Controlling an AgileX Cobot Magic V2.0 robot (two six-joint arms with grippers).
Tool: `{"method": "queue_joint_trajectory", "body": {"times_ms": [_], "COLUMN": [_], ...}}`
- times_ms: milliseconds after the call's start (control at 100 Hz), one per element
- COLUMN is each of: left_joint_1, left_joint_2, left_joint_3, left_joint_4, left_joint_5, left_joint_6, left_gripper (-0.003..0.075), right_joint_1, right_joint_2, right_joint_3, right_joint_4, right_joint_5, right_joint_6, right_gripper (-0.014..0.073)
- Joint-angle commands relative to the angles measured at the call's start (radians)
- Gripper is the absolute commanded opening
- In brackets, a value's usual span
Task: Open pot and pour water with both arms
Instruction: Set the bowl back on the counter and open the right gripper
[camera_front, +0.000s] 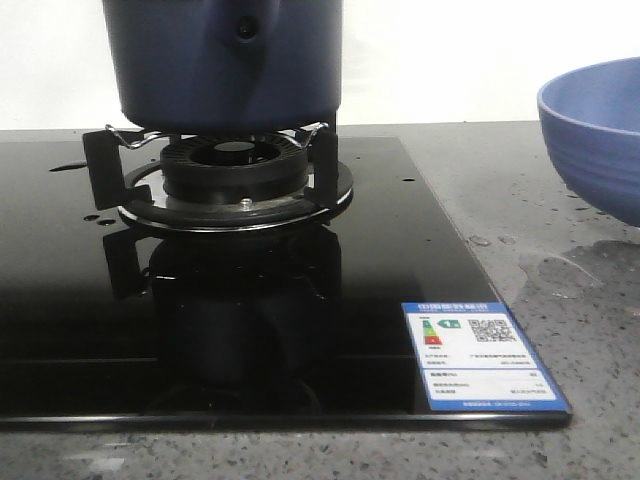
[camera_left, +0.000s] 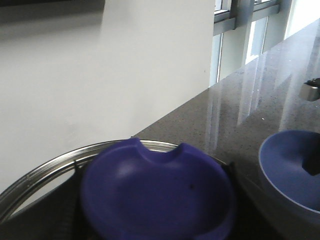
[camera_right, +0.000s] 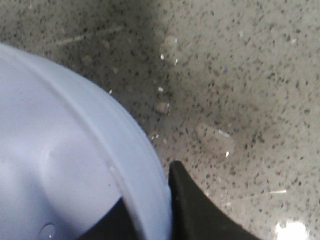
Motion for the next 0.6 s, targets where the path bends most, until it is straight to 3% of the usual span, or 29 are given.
{"method": "queue_joint_trajectory", "body": {"times_ms": [0, 170, 240, 310, 590], "left_joint_1": [-0.009, -0.009, -0.009, -0.009, -0.009], "left_joint_2": [-0.012, 0.008, 0.012, 0.012, 0.015], "left_joint_3": [-0.049, -0.051, -0.051, -0.053, -0.053], "left_joint_4": [-0.066, -0.066, -0.066, -0.066, -0.068], "left_joint_5": [0.022, 0.022, 0.022, 0.022, 0.007], "left_joint_6": [0.011, 0.011, 0.011, 0.011, 0.040], "left_gripper": [0.0336, 0.0336, 0.0336, 0.0336, 0.0336], "right_joint_1": [-0.005, -0.005, -0.005, -0.005, -0.005], "right_joint_2": [-0.035, -0.035, -0.035, -0.051, -0.227], "right_joint_3": [-0.025, -0.025, -0.029, -0.052, -0.233], "right_joint_4": [0.008, -0.001, -0.002, -0.005, 0.011], "right_joint_5": [-0.070, -0.095, -0.115, -0.115, -0.066], "right_joint_6": [-0.010, -0.010, -0.010, -0.010, -0.010], "right_gripper": [0.0011, 0.0300, 0.0381, 0.0412, 0.0387]}}
